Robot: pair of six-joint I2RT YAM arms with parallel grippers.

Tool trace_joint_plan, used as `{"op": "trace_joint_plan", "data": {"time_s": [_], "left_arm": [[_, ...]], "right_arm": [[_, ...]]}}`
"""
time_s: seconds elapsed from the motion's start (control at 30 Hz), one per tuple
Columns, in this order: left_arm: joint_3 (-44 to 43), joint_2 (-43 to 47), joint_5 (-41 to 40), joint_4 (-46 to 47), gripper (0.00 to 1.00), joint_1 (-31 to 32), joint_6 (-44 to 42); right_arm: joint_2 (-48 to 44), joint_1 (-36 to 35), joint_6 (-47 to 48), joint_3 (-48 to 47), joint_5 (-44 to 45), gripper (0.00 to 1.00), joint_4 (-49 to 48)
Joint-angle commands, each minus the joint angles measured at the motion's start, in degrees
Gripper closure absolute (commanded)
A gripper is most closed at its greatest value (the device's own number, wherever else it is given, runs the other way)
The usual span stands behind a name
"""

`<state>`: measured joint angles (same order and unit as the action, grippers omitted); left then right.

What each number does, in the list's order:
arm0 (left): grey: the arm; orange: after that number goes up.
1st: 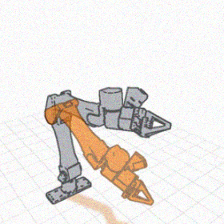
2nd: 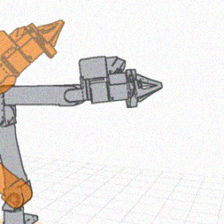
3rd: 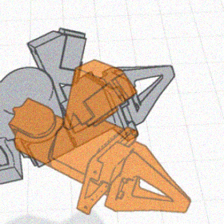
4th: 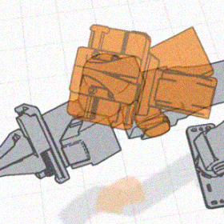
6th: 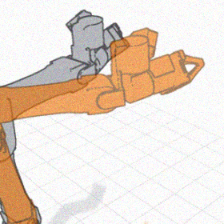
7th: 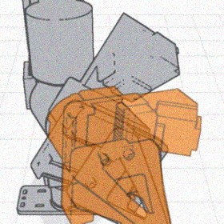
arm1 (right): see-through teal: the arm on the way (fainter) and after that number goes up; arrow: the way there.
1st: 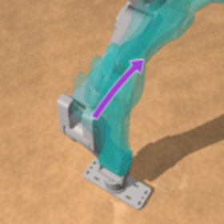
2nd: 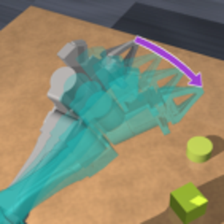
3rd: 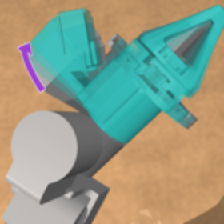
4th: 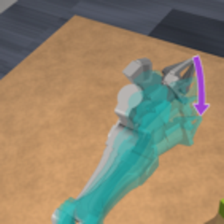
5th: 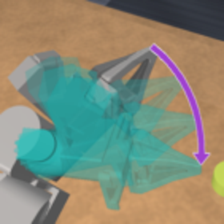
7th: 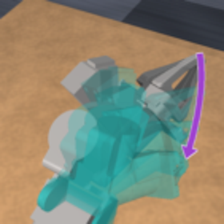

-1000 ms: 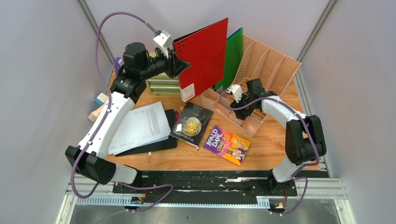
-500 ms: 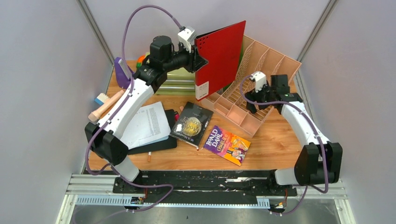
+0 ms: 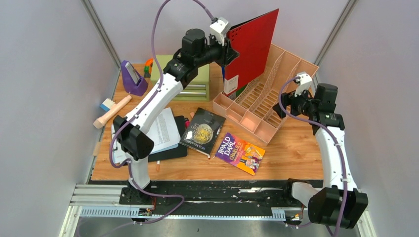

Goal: Organize the desk
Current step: Move the storage box to the center of the board, then place the folder in the storage box.

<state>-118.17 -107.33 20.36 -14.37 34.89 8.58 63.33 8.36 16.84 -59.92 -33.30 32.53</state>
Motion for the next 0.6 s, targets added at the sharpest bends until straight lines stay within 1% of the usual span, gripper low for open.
{"op": "trace_joint_plan", "data": {"time_s": [0.0,0.17,0.27,0.47,0.57], "left_arm": [[-7.56,-2.40,-4.93,3.79,1.00,2.18,-0.84],[-10.75,-6.06,-8.55,4.47,1.00,3.52,-0.79],[-11.68,-8.82,-9.06,5.82,1.00,4.32,-0.05],[-10.39,-13.12,-9.20,11.47,1.00,5.55,2.28],[-9.31,-15.43,-9.07,13.46,1.00,6.37,1.84]], "right_arm": [[-1.18,1.17,-2.24,1.68,-2.50,0.23,-2.97],[-2.34,2.00,-2.21,2.57,-2.68,0.23,-3.67],[-3.07,2.26,-2.09,3.04,-2.26,0.23,-3.96],[-4.44,2.45,-1.73,3.86,-1.26,0.23,-4.61],[-4.85,2.45,-1.55,4.32,-1.34,0.23,-4.90]]}}
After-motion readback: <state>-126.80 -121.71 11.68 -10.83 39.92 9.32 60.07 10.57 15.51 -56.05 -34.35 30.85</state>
